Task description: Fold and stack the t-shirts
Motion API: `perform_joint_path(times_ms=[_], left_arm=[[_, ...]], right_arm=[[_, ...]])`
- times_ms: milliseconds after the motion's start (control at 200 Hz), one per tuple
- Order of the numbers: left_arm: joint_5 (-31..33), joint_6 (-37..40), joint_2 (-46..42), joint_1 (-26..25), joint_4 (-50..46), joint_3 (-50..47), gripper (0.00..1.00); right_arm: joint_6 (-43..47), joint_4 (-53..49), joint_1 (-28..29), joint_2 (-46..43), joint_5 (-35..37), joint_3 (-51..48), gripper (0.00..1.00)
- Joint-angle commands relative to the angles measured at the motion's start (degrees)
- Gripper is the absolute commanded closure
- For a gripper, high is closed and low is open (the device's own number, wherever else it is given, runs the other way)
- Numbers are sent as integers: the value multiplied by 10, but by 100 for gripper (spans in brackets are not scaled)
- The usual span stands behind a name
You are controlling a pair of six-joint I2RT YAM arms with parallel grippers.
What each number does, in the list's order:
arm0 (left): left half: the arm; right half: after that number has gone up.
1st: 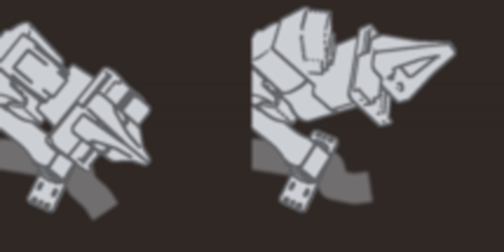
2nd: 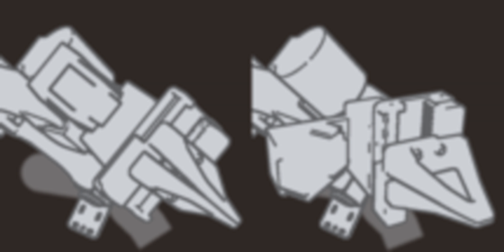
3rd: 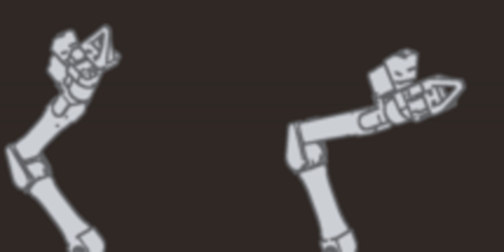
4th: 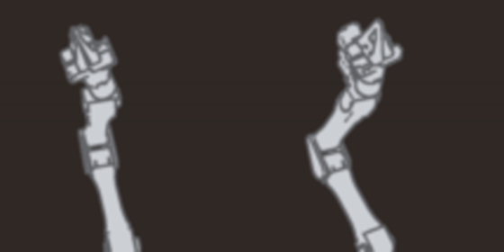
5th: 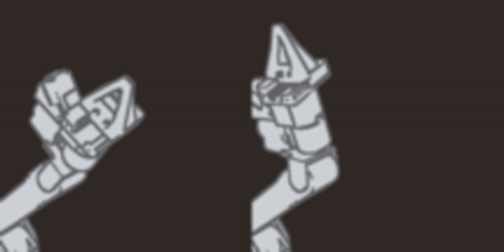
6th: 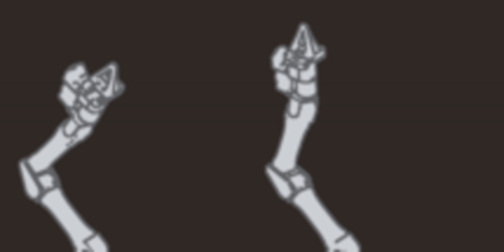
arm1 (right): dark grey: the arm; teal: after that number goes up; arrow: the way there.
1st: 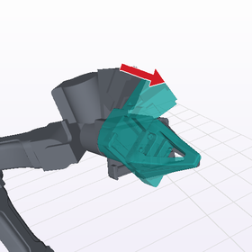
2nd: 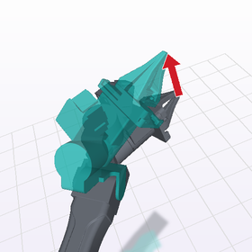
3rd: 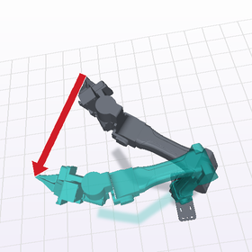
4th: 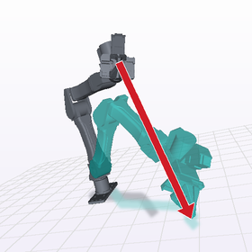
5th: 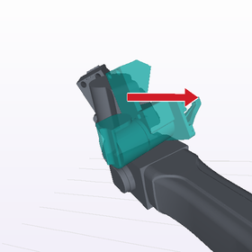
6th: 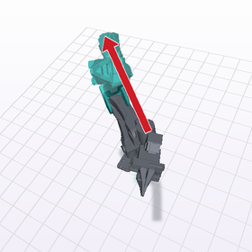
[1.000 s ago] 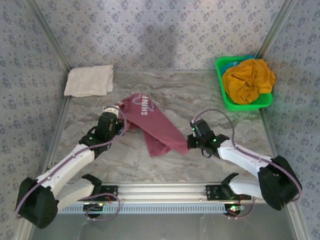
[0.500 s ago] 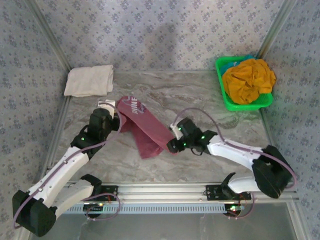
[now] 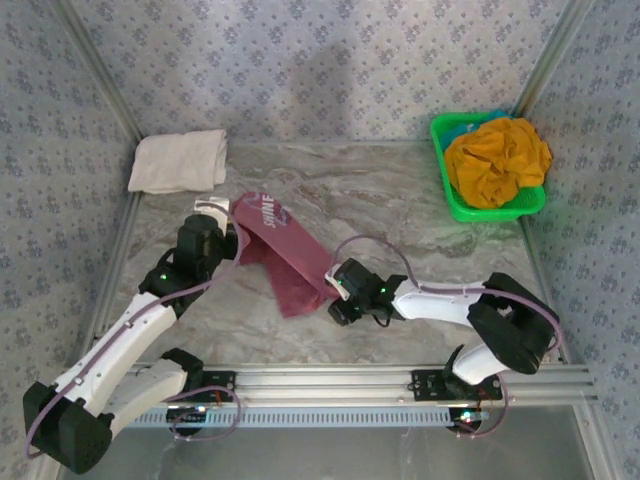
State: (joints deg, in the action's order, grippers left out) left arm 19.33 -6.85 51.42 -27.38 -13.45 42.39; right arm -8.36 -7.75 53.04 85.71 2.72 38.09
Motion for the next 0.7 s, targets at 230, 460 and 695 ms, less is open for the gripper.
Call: perform_joint_path(times_ms=[230,460,695], left_arm=[[54,59,-15,16,24,73,100],[-15,125,3,16,46,198,100],[-118,159,13,11,-28,347,100]], right_arm=[[38,-67,-111,-103,34,77,100],[103,-129,-187,-175,12,242,100],[137,-186,-189,-212,56,391,100]])
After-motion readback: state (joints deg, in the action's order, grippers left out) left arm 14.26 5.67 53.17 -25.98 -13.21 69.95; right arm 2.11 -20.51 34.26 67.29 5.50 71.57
